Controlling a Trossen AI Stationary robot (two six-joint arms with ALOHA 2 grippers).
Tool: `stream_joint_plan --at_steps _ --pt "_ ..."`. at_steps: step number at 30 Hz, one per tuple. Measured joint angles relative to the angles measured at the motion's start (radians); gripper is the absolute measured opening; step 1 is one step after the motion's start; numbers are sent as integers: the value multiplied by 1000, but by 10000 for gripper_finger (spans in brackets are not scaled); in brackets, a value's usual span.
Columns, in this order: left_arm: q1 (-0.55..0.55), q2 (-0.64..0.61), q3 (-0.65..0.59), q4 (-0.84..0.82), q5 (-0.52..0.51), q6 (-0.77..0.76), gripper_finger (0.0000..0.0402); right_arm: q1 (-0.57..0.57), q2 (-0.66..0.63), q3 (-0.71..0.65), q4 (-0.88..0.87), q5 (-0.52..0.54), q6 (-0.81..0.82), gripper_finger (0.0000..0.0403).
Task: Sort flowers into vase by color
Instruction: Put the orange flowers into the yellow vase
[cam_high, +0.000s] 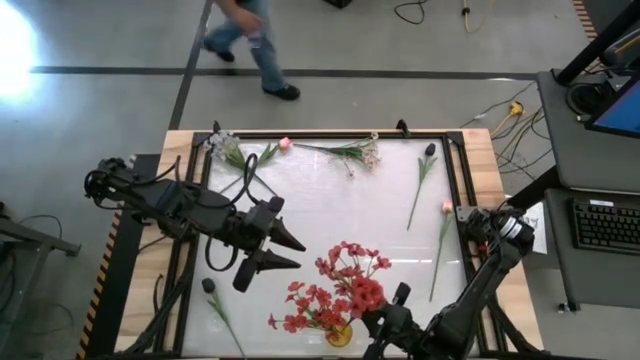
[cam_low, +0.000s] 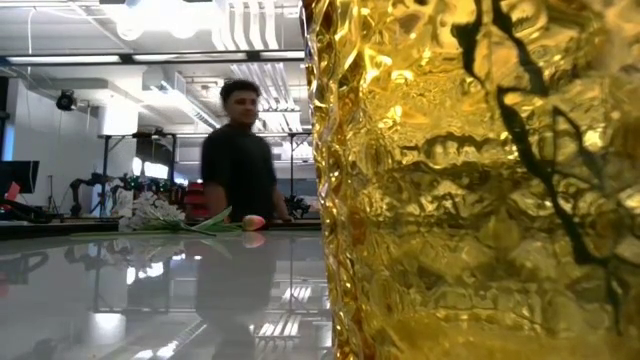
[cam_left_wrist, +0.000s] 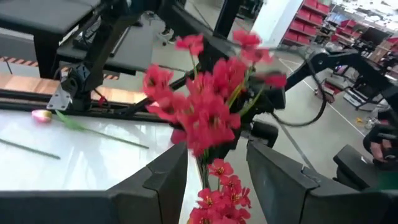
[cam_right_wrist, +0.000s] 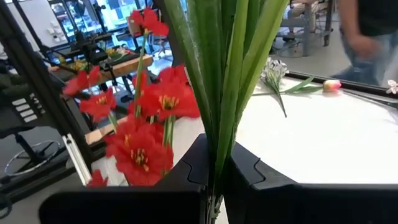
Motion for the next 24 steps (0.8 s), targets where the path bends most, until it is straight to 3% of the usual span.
stream_joint_plan --at_steps 12,18,24 --pt "-16 0 0 -3 1 4 157 -40 98 -1 -4 6 63 13" --pt "-25 0 0 -7 1 4 157 -89 105 -1 -18 7 12 13" --pt "-25 -13 -1 -38 0 12 157 -143 82 -1 -65 6 64 20"
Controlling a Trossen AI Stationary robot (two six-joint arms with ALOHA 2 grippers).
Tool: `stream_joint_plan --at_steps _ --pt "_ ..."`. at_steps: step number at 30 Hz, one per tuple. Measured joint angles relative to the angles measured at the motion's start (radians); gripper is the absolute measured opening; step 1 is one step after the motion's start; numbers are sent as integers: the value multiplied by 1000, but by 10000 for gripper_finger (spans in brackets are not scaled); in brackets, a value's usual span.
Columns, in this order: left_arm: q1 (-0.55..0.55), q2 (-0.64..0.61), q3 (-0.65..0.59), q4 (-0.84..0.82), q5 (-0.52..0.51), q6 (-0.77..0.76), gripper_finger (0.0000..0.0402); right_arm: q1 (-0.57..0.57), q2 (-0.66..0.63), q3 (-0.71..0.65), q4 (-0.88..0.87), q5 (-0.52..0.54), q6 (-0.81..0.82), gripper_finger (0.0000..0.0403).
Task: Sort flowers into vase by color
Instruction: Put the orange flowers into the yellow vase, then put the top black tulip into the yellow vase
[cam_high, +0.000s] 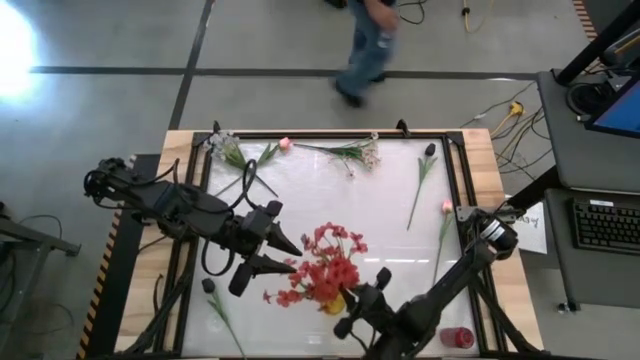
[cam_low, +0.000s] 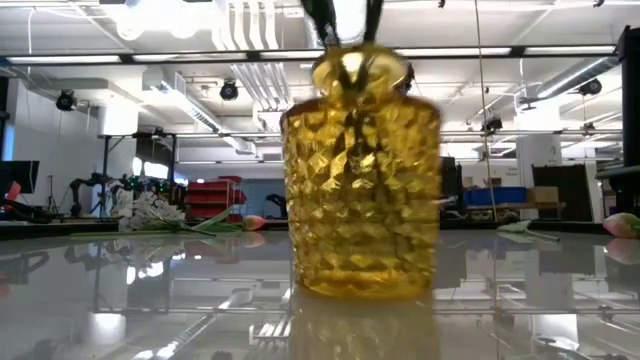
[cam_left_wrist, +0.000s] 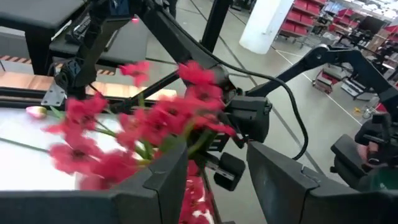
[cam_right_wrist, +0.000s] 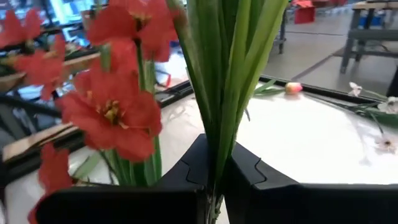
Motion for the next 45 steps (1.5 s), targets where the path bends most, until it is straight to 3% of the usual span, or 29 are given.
stream_joint_plan --at_steps 5,11,19,26,30,35,41,45 --pt "0 -24 0 -4 -22 5 157 -28 0 -2 -36 -1 122 52" --pt "-1 -28 0 -16 -27 11 157 -50 0 -2 -47 -71 129 123" --pt "-1 -28 0 -54 -27 11 157 -29 -55 -3 -59 -290 -82 211" --pt "-2 -28 0 -147 -26 -29 157 -2 -172 -3 -132 -538 -122 240" --pt "-3 -40 0 -246 -26 -35 157 6 -237 -3 -194 -611 -116 241" --pt "-4 -69 0 -385 -59 -61 157 8 -353 -3 -251 -582 -58 231" --pt "-5 -134 -13 -504 -183 -53 157 -23 -499 -3 -282 -336 -48 212" --pt "4 -204 -92 -474 -209 -25 157 -144 -561 -3 -387 -375 35 198"
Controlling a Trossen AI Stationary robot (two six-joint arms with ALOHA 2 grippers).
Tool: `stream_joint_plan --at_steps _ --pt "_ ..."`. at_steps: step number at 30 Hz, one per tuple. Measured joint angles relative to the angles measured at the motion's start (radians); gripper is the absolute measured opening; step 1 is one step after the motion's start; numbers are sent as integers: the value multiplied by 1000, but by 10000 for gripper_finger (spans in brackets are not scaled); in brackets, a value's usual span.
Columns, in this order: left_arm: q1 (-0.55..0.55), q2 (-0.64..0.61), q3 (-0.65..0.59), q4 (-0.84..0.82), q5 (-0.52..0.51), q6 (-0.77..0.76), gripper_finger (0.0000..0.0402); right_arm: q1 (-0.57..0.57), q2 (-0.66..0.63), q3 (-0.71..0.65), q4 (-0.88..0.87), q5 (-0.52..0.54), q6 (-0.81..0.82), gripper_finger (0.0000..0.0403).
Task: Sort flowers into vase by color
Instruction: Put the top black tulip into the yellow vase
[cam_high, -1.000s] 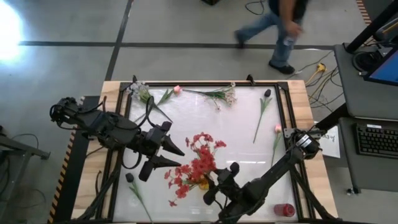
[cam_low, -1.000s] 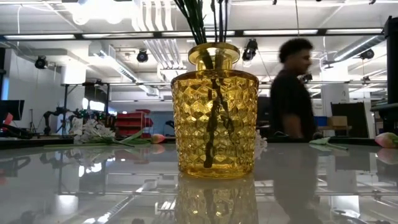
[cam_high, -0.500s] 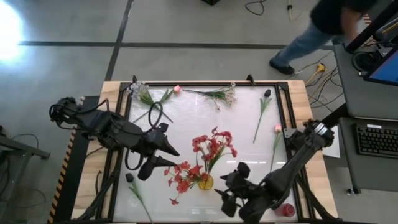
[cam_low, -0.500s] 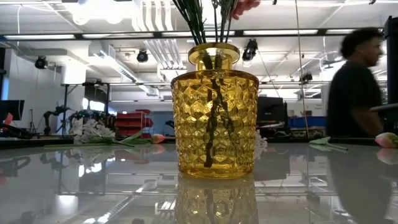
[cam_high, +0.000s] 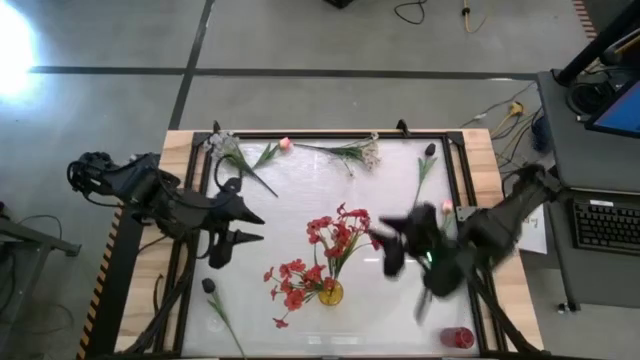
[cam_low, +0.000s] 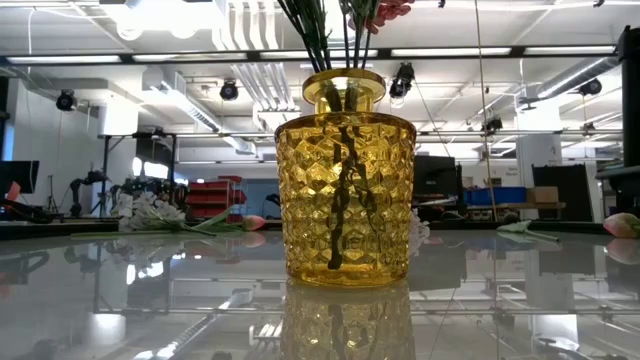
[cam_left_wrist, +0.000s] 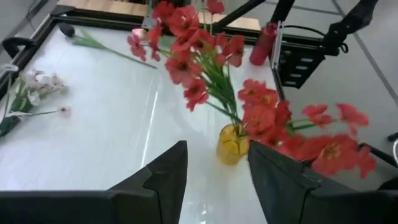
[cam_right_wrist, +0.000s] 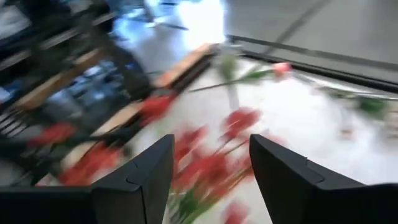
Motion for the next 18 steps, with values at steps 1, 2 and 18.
stream_joint_plan --at_steps 1,2,18 --pt "8 -19 -31 9 0 5 157 -36 -5 0 -29 -14 13 195" --pt "18 -42 -67 20 1 6 157 -74 -9 0 -52 -25 14 192" --pt "307 -314 -682 425 136 48 157 -908 -22 -101 -303 -506 -134 177"
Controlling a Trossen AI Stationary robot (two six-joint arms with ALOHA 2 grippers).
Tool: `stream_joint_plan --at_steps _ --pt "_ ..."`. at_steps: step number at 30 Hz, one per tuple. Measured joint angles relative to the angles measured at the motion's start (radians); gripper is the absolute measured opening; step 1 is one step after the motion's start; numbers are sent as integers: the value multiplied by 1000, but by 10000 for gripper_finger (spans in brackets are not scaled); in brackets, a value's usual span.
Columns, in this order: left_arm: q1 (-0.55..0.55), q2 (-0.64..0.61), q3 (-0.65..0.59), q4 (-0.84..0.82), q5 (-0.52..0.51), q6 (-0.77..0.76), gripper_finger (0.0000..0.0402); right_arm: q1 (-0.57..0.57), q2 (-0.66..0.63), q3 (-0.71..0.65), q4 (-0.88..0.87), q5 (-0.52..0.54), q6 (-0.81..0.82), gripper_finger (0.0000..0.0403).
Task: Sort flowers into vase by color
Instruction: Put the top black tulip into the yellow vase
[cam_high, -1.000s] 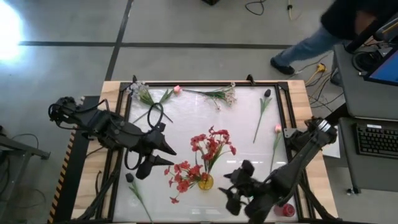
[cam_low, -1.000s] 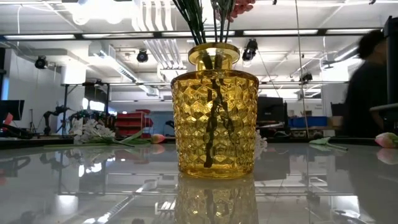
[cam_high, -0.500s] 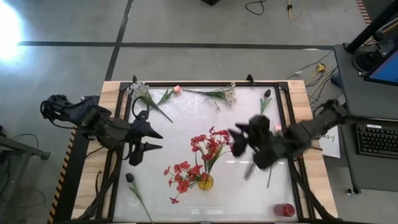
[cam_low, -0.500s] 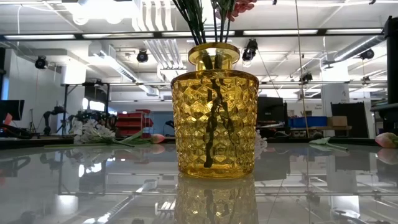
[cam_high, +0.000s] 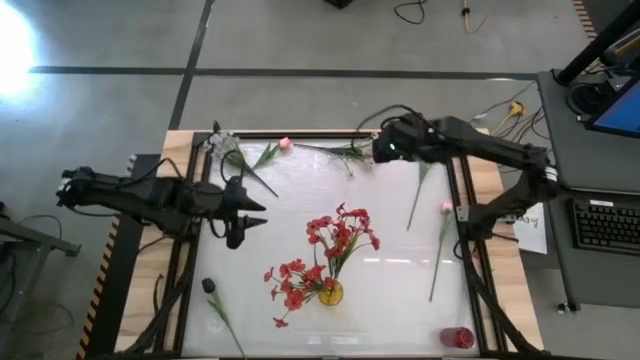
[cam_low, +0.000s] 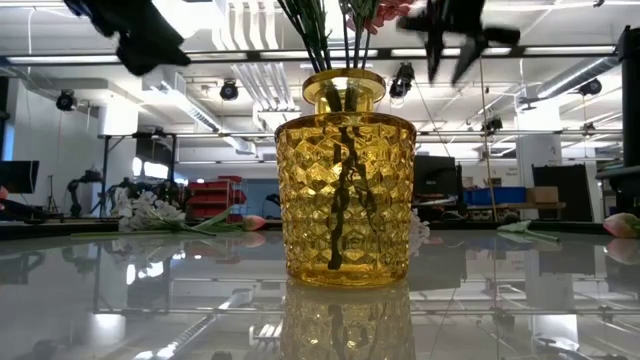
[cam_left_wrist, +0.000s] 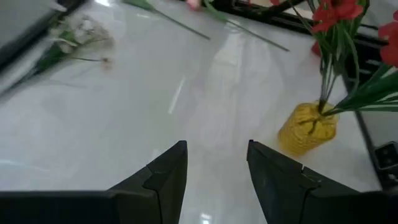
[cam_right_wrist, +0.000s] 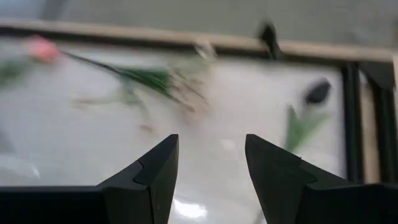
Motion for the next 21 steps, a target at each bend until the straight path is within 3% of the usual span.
stream_joint_plan --at_steps 3,8,15,21 --pt "93 5 -50 78 91 10 157 -101 -4 -114 -1 -40 -27 179" --pt "222 36 -81 54 108 73 157 -208 -31 -327 37 -52 -20 190" --pt "351 90 -91 54 133 167 157 -247 -41 -580 238 -91 76 211" --pt "447 186 -35 57 139 218 157 -281 -28 -790 476 -10 177 205"
